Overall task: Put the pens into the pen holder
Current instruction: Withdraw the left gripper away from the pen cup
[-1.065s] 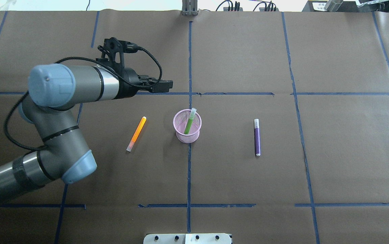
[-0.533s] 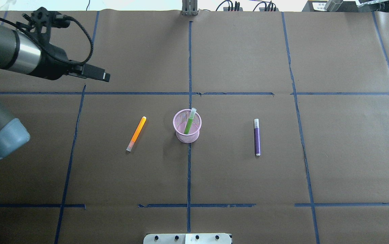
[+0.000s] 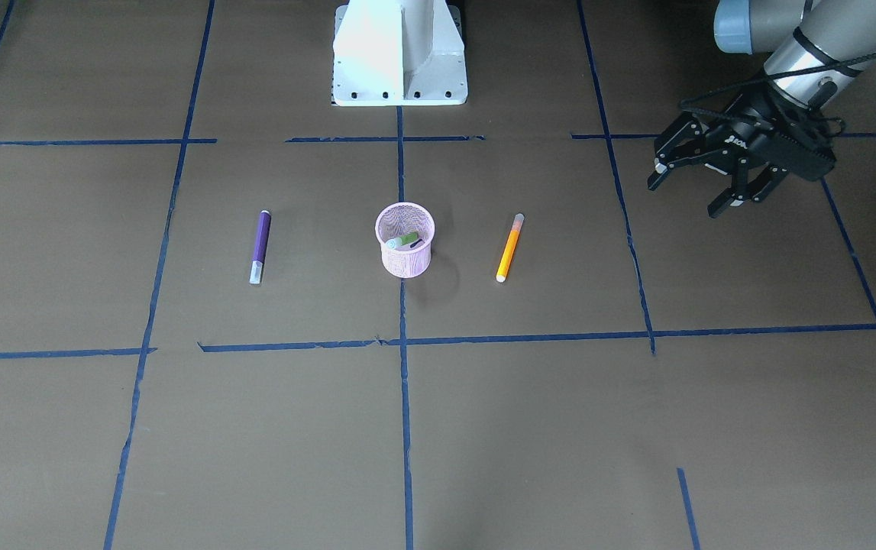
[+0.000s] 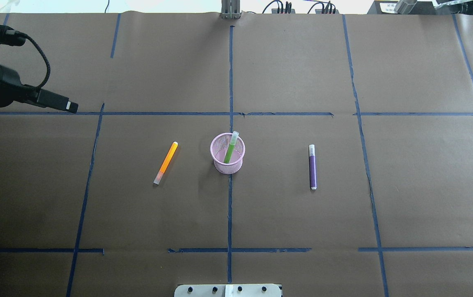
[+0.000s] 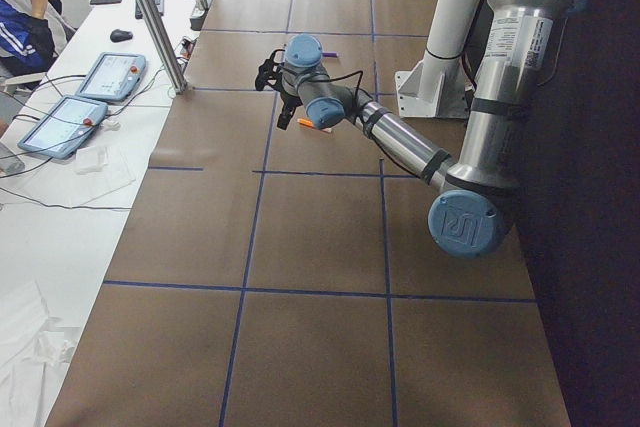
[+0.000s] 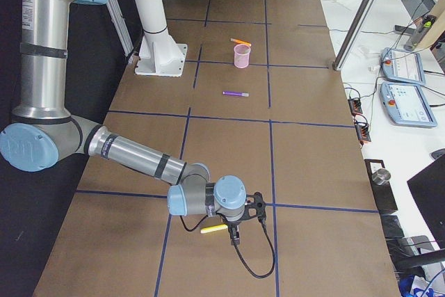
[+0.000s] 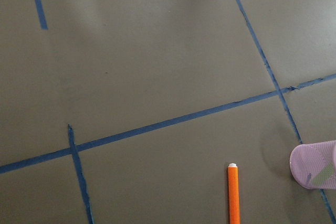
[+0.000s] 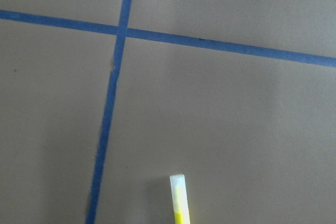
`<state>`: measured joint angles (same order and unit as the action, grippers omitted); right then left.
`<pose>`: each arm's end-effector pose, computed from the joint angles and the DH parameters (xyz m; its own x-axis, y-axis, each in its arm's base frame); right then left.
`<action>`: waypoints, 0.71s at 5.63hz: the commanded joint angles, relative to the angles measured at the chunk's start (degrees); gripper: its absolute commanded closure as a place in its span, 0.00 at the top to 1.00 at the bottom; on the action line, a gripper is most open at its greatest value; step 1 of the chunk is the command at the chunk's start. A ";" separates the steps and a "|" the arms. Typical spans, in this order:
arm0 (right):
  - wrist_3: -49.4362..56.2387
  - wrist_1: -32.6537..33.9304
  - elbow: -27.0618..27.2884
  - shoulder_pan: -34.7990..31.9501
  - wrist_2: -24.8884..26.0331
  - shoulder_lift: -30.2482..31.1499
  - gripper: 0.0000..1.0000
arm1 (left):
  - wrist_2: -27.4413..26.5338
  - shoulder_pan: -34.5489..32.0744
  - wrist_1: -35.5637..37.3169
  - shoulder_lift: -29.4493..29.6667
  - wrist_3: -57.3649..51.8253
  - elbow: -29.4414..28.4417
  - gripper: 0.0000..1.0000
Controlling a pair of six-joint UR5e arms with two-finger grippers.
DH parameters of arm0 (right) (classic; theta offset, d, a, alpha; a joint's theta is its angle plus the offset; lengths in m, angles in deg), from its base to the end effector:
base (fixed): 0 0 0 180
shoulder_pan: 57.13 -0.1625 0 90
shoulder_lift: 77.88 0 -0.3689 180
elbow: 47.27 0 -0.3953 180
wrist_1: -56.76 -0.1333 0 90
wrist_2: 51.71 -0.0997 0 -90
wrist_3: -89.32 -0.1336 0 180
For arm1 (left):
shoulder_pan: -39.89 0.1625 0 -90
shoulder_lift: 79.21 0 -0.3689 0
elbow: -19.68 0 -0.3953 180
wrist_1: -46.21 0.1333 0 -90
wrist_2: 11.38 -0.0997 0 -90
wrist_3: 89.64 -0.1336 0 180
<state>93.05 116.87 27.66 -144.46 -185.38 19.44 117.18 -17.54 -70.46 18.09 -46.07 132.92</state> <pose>0.0210 -0.4314 0.7618 0.7138 -0.1879 0.6747 0.0928 0.9802 0.1748 0.2427 -0.4729 0.3003 0.4740 0.3104 -0.8240 0.0485 0.9252 0.3764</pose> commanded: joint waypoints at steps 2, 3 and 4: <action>-3.63 -4.65 -3.12 7.50 1.56 -0.02 1.00 | 0.12 -0.14 -0.32 -1.76 -1.03 0.05 1.00; -3.73 -4.65 -3.30 8.57 2.61 -0.20 1.00 | 0.12 -0.14 -0.41 -1.93 -1.46 0.05 1.00; -4.08 -4.56 -4.34 8.66 2.53 -0.46 1.00 | 0.12 -0.05 -0.58 -2.81 -2.51 0.05 1.00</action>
<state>89.33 112.27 24.12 -136.26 -183.07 19.22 117.29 -17.66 -70.90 15.95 -47.76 132.97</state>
